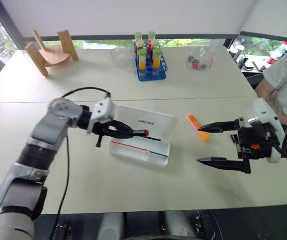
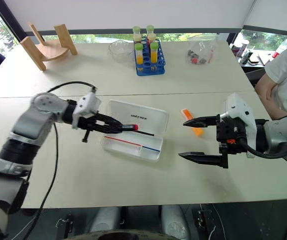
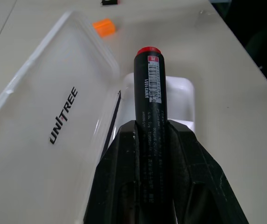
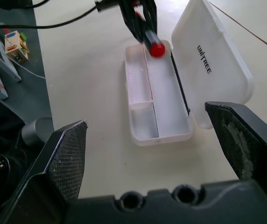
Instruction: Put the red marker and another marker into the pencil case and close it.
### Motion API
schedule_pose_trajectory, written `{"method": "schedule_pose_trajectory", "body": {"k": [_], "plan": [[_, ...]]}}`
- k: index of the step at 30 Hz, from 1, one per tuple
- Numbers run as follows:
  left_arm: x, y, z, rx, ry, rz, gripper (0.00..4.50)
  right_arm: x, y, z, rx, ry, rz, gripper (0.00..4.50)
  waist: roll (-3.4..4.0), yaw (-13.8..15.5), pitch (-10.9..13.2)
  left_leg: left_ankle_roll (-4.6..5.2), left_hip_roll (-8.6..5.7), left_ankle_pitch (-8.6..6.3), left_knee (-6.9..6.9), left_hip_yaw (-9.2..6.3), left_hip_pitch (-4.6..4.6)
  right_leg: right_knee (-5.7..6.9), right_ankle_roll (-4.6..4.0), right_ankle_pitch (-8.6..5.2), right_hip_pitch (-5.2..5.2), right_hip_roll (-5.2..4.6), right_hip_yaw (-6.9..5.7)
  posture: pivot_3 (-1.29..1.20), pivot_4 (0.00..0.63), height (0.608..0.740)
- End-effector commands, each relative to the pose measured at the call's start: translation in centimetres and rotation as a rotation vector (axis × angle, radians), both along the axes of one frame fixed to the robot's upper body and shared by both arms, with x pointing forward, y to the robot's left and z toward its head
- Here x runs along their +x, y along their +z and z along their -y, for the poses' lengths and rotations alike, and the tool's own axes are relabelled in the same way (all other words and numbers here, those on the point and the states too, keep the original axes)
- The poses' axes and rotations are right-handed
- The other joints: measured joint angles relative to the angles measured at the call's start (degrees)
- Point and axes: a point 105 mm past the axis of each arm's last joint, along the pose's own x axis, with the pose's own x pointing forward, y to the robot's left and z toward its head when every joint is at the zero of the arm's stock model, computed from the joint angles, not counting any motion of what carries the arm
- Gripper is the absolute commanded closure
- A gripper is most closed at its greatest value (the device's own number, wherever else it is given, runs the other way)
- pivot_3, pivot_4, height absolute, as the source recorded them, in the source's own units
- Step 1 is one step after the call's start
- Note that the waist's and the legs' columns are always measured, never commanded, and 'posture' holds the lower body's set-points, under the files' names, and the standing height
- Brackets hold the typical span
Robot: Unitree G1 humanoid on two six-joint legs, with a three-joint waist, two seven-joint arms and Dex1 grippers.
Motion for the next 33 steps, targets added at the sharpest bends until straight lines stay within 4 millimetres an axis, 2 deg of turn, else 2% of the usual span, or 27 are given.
{"method": "schedule_pose_trajectory", "body": {"k": [1, 4, 7, 8, 9, 13, 15, 18, 23, 31, 33], "plan": [[0.9, -0.6, 0.5, 0.051, -0.032, 0.063, 3.71, -0.4, 0.8, -0.3, -0.004, 0.002, 0.05, 0.0, 0.0, -0.07, 0.0, 0.01, 0.0, -0.01, 0.0, -0.01, 0.0, 0.0, 0.0, 0.0, 0.0, 0.01, 0.0, 0.0, 0.15, 0.74], [1.5, -1.5, 1.1, 0.071, -0.034, 0.077, 2.22, -0.5, 0.7, -0.3, -0.006, -0.012, 0.052, 0.0, 0.0, -0.1, 0.0, 0.05, 0.01, -0.02, 0.0, -0.01, 0.0, 0.01, 0.0, 0.0, -0.02, 0.02, 0.0, 0.0, 0.15, 0.74], [1.8, -1.5, 1.3, 0.058, -0.031, 0.097, 0.7, -0.6, 0.7, -0.3, -0.003, -0.022, 0.05, 0.0, 0.0, -0.08, 0.01, 0.05, 0.01, -0.03, 0.0, -0.01, 0.0, 0.01, 0.0, 0.0, -0.02, 0.02, 0.01, 0.0, 0.15, 0.74], [1.9, -1.1, 1.4, 0.041, -0.025, 0.114, 0.3, -0.6, 0.6, -0.3, -0.003, -0.027, 0.048, 0.0, 0.0, -0.05, 0.01, 0.05, 0.01, -0.03, 0.0, -0.01, 0.0, 0.01, 0.0, 0.0, -0.02, 0.02, 0.01, 0.0, 0.15, 0.74], [1.8, -0.5, 1.2, 0.018, -0.02, 0.115, 0.09, -0.6, 0.4, -0.2, -0.002, -0.036, 0.042, 0.0, 0.0, -0.03, 0.01, 0.05, 0.01, -0.03, 0.0, -0.03, -0.01, 0.01, 0.01, 0.0, -0.02, 0.02, 0.0, 0.0, 0.15, 0.74], [0.2, 3.0, 0.0, -0.098, -0.005, 0.054, 0.09, 0.8, -1.1, 0.7, -0.044, -0.146, 0.043, 0.0, -0.05, -0.25, 0.05, 0.05, 0.03, -0.03, 0.0, -0.03, -0.03, 0.02, 0.01, 0.0, -0.03, 0.01, 0.0, 0.0, 0.15, 0.74], [-0.9, 4.7, -0.9, -0.159, 0.01, 0.035, 0.09, 2.1, -2.0, 1.4, -0.059, -0.232, 0.052, 0.0, -0.04, -0.42, 0.05, 0.05, 0.05, -0.03, 0.0, -0.03, -0.01, 0.04, 0.01, 0.0, -0.04, 0.03, 0.01, 0.0, 0.15, 0.74], [-3.2, 6.7, -3.2, -0.219, 0.071, 0.002, 0.09, 4.8, -3.4, 2.5, -0.058, -0.382, 0.056, 0.0, 0.01, -0.92, 0.06, 0.05, 0.07, -0.03, -0.01, -0.01, 0.02, 0.05, 0.01, 0.0, -0.04, 0.02, 0.02, 0.0, 0.15, 0.74], [-6.7, 6.4, -6.1, -0.21, 0.184, -0.036, 0.09, 9.3, -5.8, 3.5, -0.086, -0.6, 0.014, 0.0, 0.1, -1.32, 0.13, 0.03, 0.08, -0.02, -0.01, 0.01, 0.04, 0.13, 0.0, -0.01, -0.07, -0.02, 0.07, 0.0, 0.15, 0.74], [-9.6, 7.0, -7.7, -0.208, 0.301, -0.036, 0.09, 13.9, -9.4, 4.0, -0.175, -0.736, -0.109, 0.0, 0.11, -0.47, 0.17, 0.03, 0.07, -0.02, -0.02, 0.06, 0.03, 0.1, -0.02, -0.02, -0.12, -0.03, 0.08, 0.0, 0.15, 0.74], [-10.0, 7.2, -8.0, -0.213, 0.325, -0.045, 0.0, 14.2, -10.1, 3.8, -0.186, -0.728, -0.145, 0.56, 0.14, -0.37, 0.18, 0.03, 0.06, -0.02, -0.03, 0.06, 0.02, 0.09, -0.03, -0.02, -0.13, -0.03, 0.08, 0.0, 0.15, 0.74]]}}
